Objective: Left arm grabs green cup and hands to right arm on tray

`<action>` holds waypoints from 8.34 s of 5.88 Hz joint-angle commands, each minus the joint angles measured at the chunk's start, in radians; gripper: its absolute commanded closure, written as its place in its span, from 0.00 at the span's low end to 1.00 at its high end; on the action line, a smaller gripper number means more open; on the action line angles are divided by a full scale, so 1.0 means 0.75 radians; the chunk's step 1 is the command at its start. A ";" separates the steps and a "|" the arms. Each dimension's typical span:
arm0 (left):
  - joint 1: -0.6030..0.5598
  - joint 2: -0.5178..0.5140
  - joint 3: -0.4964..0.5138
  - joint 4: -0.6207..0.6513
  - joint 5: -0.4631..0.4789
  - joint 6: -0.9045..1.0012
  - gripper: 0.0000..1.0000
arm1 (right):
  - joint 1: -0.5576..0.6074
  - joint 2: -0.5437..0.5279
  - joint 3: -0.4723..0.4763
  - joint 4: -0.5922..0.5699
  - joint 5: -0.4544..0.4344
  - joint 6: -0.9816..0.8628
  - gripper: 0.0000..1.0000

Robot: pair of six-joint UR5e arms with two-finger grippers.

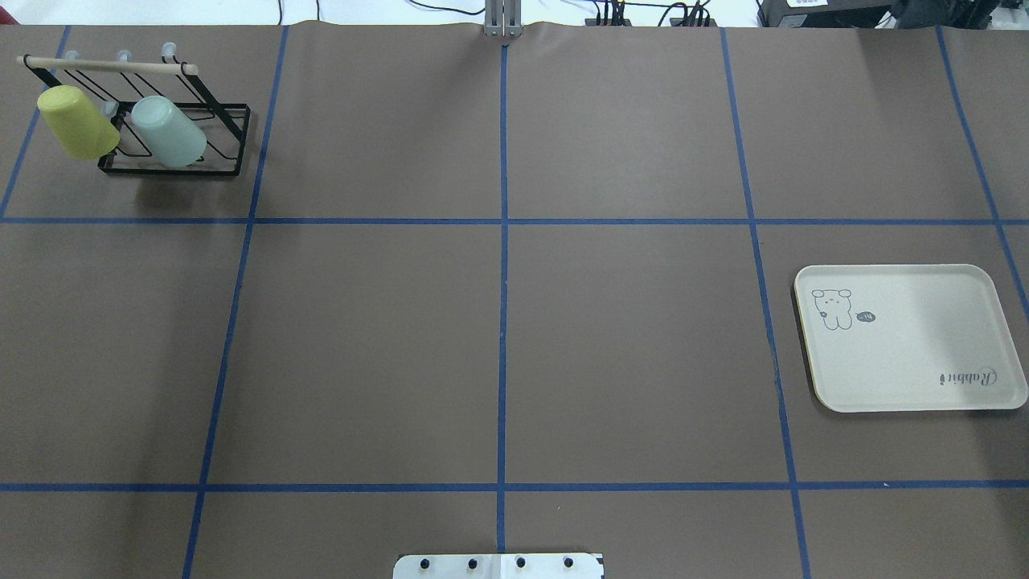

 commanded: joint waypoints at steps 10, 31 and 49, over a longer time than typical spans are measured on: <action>0.000 -0.290 -0.068 -0.172 -0.053 -0.035 0.00 | -0.004 0.200 0.010 0.408 0.050 0.060 0.00; 0.628 -0.859 0.566 -0.620 0.348 -0.763 0.06 | -0.020 0.198 -0.037 0.595 0.052 0.062 0.00; 0.755 -0.663 -0.055 -1.175 0.303 -2.091 1.00 | -0.631 0.497 -0.035 1.685 -0.358 1.970 0.01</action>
